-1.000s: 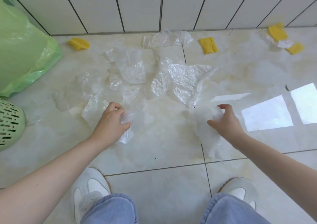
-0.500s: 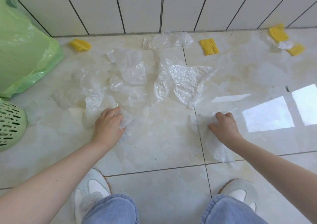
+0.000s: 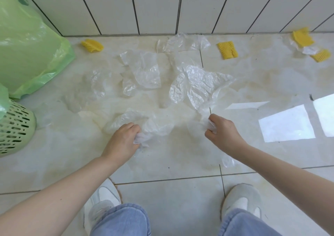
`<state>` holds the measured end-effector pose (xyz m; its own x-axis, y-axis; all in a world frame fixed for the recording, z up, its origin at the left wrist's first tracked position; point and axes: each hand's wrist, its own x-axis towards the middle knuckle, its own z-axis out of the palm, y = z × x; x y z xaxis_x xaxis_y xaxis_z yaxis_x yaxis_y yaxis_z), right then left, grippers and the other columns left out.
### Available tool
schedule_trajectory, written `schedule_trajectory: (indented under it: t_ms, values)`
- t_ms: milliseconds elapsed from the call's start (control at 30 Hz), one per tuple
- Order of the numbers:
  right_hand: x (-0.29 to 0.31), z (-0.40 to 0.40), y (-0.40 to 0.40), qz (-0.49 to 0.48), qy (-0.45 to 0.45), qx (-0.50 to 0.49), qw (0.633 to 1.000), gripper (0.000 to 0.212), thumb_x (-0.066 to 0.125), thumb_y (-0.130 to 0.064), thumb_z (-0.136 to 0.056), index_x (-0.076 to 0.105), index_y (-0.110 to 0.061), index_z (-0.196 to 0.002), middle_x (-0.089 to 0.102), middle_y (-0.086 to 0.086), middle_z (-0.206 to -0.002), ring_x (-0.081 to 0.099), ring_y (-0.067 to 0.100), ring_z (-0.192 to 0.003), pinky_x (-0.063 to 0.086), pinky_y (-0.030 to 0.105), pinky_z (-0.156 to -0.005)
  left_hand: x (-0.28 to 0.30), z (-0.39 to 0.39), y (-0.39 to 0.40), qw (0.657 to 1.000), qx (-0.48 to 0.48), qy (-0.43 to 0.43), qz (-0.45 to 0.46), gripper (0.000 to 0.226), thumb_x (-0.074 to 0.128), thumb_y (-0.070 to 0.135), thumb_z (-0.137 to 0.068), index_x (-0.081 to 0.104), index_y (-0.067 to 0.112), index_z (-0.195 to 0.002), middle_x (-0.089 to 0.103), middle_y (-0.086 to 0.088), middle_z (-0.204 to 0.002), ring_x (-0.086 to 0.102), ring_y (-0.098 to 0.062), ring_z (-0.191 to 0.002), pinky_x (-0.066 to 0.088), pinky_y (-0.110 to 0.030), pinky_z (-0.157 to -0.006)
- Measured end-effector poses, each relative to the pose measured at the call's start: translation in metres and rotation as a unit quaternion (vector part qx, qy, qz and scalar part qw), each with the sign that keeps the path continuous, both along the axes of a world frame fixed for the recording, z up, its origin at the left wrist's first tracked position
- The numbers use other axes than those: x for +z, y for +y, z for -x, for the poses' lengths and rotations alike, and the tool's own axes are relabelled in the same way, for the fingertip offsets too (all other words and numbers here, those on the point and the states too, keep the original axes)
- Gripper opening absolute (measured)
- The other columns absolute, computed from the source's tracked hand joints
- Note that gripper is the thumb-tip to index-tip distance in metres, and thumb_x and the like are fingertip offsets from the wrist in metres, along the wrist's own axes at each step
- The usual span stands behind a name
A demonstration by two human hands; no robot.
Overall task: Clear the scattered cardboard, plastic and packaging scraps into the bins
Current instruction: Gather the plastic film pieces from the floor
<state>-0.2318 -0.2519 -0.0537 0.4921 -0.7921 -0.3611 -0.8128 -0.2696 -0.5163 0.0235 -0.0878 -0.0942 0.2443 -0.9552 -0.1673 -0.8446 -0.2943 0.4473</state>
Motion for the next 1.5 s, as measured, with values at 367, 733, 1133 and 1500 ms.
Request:
schedule_trajectory:
  t_ms: [367, 733, 1133, 1500]
  values:
    - [0.015, -0.030, -0.004, -0.063, -0.046, -0.057, 0.995, 0.023, 0.048, -0.008, -0.084, 0.045, -0.018, -0.104, 0.050, 0.002, -0.074, 0.046, 0.016, -0.060, 0.034, 0.026, -0.046, 0.022, -0.018, -0.005, 0.965, 0.230, 0.118, 0.045, 0.050, 0.065, -0.008, -0.071, 0.059, 0.010, -0.117, 0.056, -0.004, -0.109, 0.049, -0.013, -0.091, 0.032, -0.011, -0.076]
    - [0.021, -0.042, -0.026, 0.001, -0.009, -0.069, 0.998, 0.028, 0.053, -0.011, -0.087, 0.034, -0.011, -0.065, 0.040, 0.004, -0.080, 0.037, 0.020, -0.068, 0.025, 0.022, -0.049, 0.046, -0.070, -0.016, 0.942, 0.322, 0.049, 0.078, 0.043, 0.067, 0.000, -0.076, 0.060, 0.002, -0.118, 0.052, -0.016, -0.126, 0.053, -0.031, -0.111, 0.032, -0.021, -0.086]
    - [-0.020, -0.051, -0.082, 0.018, 0.122, 0.032, 0.992, 0.016, 0.060, -0.015, -0.084, 0.049, -0.008, -0.094, 0.051, 0.016, -0.116, 0.047, 0.031, -0.114, 0.036, 0.029, -0.081, 0.021, -0.132, -0.024, 0.966, 0.210, 0.004, -0.154, 0.091, 0.061, 0.001, -0.083, 0.005, 0.016, -0.153, 0.000, -0.003, -0.162, 0.021, -0.024, -0.146, 0.028, -0.037, -0.111]
    - [-0.030, -0.066, -0.069, 0.074, 0.149, 0.054, 0.985, 0.015, 0.048, -0.010, -0.089, 0.052, -0.005, -0.103, 0.048, 0.014, -0.106, 0.043, 0.027, -0.076, 0.038, 0.033, -0.064, 0.007, -0.133, -0.033, 0.964, 0.201, -0.084, -0.154, 0.047, 0.059, 0.006, -0.084, 0.045, 0.014, -0.128, 0.046, -0.007, -0.126, 0.058, -0.036, -0.103, 0.047, -0.043, -0.081]
